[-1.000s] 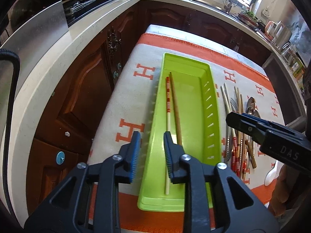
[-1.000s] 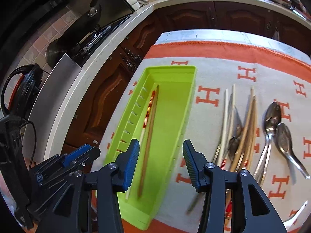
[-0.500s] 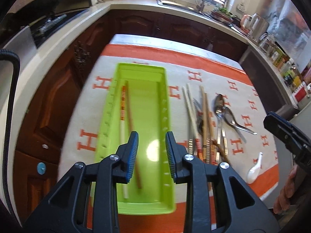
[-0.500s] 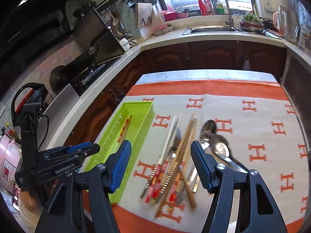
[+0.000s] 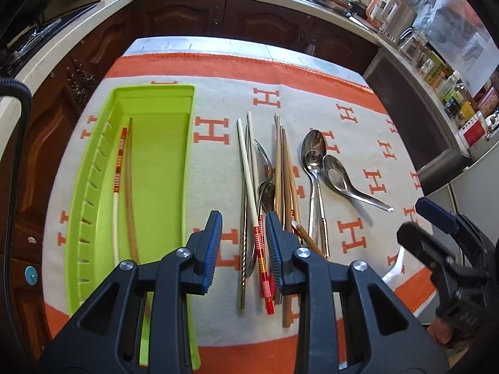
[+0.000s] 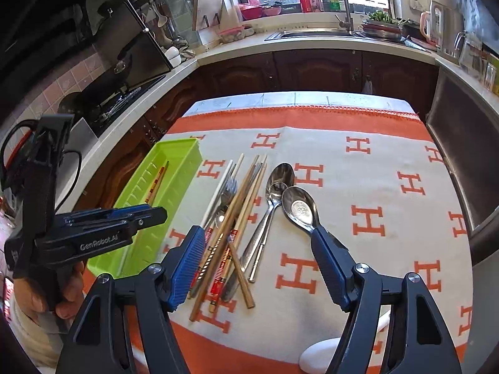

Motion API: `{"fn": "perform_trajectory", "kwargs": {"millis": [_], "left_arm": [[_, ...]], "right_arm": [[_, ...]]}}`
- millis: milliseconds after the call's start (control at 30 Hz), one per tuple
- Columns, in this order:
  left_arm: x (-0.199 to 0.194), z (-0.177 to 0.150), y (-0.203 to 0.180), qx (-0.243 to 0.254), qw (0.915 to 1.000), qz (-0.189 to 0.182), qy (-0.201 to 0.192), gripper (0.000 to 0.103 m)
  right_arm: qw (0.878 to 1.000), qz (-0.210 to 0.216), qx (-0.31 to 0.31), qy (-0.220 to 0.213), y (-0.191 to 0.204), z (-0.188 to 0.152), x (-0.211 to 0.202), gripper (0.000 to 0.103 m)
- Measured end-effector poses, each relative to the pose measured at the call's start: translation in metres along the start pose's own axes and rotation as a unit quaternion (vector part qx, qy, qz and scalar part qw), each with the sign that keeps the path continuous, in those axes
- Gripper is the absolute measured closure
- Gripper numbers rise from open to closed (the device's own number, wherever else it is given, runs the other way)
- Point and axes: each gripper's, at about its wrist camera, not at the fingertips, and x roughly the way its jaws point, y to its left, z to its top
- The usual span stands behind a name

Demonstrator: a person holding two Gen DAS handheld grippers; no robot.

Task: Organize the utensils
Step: 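Move the left tool back over the utensil pile, then grasp a cream chopstick with red bands using the left tool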

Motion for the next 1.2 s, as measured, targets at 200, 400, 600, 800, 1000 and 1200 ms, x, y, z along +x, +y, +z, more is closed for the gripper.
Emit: {"fn": "perform_trajectory", "kwargs": {"millis": [200,400,600,800,1000,1200], "left_arm": [[0.036,0.008,0.0,-0.007,0.9995,0.006,0.03,0.078],[0.063,0.009,-0.004,-0.001,0.9982,0.024,0.055,0.08],[0.08,0.013,-0.005,0.0,0.9971,0.037,0.067,0.092],[0.084,0.015,-0.008,0.01,0.9969,0.045,0.064,0.094],[0.084,0.015,-0.005,0.011,0.9967,0.054,0.06,0.103],[0.085,0.017,-0.002,0.012,0.9954,0.075,0.06,0.103]], "right_arm": [[1.0,0.016,-0.013,0.019,0.002,-0.013,0.031,0.036],[0.998,0.043,-0.006,0.046,-0.002,-0.02,0.06,0.043],[0.996,0.057,0.002,0.062,-0.008,-0.02,0.079,0.047],[0.995,0.063,0.011,0.074,-0.012,-0.02,0.093,0.05],[0.994,0.068,0.012,0.082,-0.01,-0.019,0.103,0.053],[0.994,0.072,0.007,0.082,-0.004,-0.018,0.104,0.053]]}}
